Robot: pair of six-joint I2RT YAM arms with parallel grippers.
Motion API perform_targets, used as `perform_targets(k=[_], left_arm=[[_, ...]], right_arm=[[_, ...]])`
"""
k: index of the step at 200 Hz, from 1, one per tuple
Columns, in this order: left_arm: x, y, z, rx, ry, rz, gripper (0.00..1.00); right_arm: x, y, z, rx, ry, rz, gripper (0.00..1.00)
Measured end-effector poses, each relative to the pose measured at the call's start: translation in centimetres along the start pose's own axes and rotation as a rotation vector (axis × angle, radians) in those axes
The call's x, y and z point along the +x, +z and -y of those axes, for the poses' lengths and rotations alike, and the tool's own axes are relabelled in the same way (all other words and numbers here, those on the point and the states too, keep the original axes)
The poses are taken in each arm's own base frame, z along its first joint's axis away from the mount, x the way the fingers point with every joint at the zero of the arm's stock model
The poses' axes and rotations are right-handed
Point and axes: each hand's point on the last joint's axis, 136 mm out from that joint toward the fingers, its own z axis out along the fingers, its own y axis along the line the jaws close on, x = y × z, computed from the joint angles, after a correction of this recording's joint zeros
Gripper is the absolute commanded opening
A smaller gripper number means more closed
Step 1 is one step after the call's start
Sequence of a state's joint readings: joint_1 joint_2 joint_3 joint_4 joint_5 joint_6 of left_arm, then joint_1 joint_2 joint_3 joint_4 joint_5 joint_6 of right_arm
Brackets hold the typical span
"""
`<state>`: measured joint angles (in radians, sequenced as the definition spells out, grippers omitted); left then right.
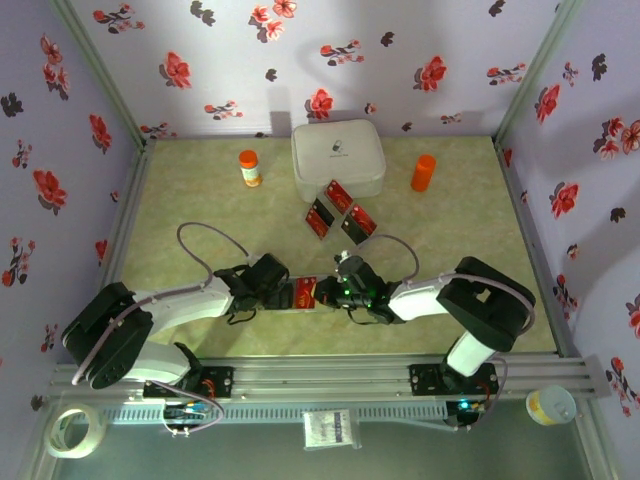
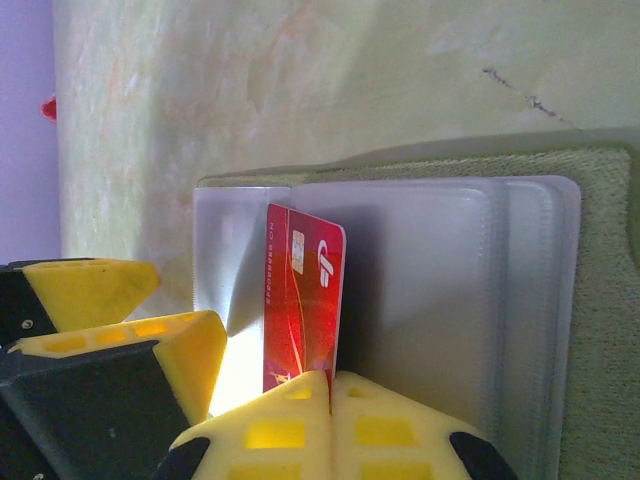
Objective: Put the credit cards into the card holder
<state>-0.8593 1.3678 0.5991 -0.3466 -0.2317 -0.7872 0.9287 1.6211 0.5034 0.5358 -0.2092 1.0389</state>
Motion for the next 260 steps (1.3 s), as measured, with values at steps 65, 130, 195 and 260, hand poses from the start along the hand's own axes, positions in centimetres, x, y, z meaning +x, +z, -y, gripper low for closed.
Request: perform_targets(k=[65, 130, 195, 260], left_arm=[[-0.01, 0.0, -0.01, -0.001, 0.0, 0.001, 0.99], [-0.01, 0.0, -0.01, -0.001, 0.0, 0.001, 0.99], [-0.01, 0.0, -0.01, -0.001, 0.0, 0.001, 0.99], [-0.02, 0.0, -0.01, -0.001, 0.0, 0.001, 0.99]], right_arm=[[0.01, -0.06, 0.16, 0.009, 0.002, 0.0, 0.0], [0.05, 0.01, 0.2, 0.023, 0.002, -0.009, 0.0], [0.06, 0.14, 0.26, 0.068, 0.0, -0.035, 0.0], [0.07, 0.16, 0.3, 0.091, 0.004, -0.048, 0.0]])
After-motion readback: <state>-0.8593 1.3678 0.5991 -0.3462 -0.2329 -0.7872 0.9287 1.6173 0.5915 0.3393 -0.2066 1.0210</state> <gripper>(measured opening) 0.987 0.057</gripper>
